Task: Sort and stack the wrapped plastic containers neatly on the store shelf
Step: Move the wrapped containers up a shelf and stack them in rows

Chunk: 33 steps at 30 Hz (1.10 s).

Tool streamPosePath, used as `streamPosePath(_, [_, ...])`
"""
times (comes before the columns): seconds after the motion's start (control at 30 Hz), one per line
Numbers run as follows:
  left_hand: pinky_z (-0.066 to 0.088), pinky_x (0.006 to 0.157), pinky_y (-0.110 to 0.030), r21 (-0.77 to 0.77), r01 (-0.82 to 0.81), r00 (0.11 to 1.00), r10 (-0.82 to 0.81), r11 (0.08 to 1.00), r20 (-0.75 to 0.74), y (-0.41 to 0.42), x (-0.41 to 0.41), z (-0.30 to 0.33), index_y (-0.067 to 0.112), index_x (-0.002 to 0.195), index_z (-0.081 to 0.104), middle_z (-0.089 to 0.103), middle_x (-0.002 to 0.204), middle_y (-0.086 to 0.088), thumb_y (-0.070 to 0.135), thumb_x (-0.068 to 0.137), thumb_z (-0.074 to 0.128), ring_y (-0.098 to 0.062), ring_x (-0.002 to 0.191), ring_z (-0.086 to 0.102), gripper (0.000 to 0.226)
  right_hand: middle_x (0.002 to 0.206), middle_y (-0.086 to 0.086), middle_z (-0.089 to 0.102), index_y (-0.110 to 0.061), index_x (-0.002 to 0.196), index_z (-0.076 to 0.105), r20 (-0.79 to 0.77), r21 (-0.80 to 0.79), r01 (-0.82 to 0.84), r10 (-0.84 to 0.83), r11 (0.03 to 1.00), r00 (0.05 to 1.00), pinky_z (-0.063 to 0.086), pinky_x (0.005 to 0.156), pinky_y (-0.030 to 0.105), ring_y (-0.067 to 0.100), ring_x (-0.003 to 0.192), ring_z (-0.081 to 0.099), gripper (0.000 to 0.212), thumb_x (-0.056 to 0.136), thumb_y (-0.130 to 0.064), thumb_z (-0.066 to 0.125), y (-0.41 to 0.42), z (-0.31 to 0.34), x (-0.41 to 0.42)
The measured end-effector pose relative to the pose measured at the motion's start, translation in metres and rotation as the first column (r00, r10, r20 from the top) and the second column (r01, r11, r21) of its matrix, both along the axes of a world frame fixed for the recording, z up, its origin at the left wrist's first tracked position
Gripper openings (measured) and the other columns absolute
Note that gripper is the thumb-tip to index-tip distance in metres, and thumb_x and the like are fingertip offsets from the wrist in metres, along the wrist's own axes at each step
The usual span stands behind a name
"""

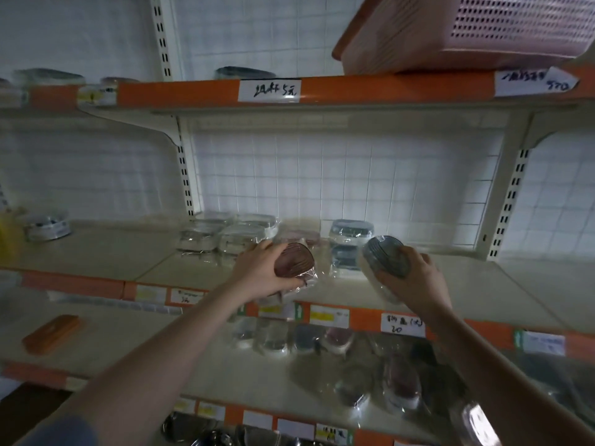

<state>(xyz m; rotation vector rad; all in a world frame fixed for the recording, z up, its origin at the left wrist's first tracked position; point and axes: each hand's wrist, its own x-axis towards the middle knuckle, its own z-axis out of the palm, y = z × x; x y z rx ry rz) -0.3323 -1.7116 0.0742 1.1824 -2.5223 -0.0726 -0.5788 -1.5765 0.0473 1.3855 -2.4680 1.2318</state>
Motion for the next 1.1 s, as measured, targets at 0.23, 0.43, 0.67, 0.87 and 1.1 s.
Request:
streamPosePath(0.23, [0.033,0.102,-0.033,0.045,0.044,0.999,-0.045,0.998,0.013,-0.048,-0.045,-0.001,0.031,0.141,0.038,0.043,0.138,0.001,0.067,0.069,0.068,-0.025,0.126,0.041,0.086,0.119,0.012,0.055,-0.023,0.13,0.05,-0.022,-0.025,-0.035,0.035,0.999,0.999,0.046,0.091,0.042,0.032,0.106,0.052,0.066,0.072,-0.047,0.072,-0.053,0.016,-0.043])
streamPosePath(0.43, [0.035,0.106,-0.036,0.119,0.108,0.988,-0.12,0.987,0.1,-0.093,-0.062,-0.007,0.03,0.144,0.035,0.038,0.145,0.0,0.066,0.07,0.068,-0.022,0.13,0.037,0.089,0.122,0.014,0.054,-0.021,0.131,0.05,-0.026,-0.051,-0.013,0.012,0.999,1.0,0.044,0.093,0.042,0.034,0.109,0.05,0.067,0.072,-0.044,0.073,-0.087,0.019,-0.057])
streamPosePath(0.67, [0.03,0.11,-0.039,0.156,0.211,0.948,-0.241,0.965,0.206,-0.137,-0.085,-0.013,0.032,0.146,0.029,0.036,0.148,0.003,0.06,0.074,0.068,-0.022,0.133,0.032,0.086,0.122,0.012,0.053,-0.023,0.131,0.05,-0.03,-0.019,-0.05,0.05,0.999,0.998,0.045,0.092,0.043,0.031,0.108,0.052,0.068,0.07,-0.041,0.076,-0.113,0.019,-0.065])
streamPosePath(0.87, [0.026,0.111,-0.034,0.243,0.249,0.922,-0.306,0.938,0.236,-0.163,-0.101,-0.023,0.033,0.15,0.017,0.027,0.154,0.004,0.051,0.076,0.072,-0.02,0.138,0.029,0.095,0.121,0.01,0.053,-0.022,0.132,0.05,-0.035,0.026,-0.089,0.09,0.996,0.995,0.044,0.094,0.041,0.028,0.107,0.052,0.07,0.07,-0.038,0.077,-0.122,0.014,-0.075])
streamPosePath(1.1, [0.029,0.096,-0.016,0.378,0.267,0.893,-0.375,0.886,0.248,-0.187,-0.105,-0.017,0.03,0.149,0.023,0.036,0.149,0.006,0.031,0.075,0.079,-0.015,0.131,0.038,0.093,0.118,0.002,0.055,-0.027,0.131,0.05,-0.015,0.084,-0.175,0.177,0.981,0.984,0.047,0.091,0.045,0.024,0.105,0.053,0.074,0.064,-0.042,0.08,-0.127,0.002,-0.086])
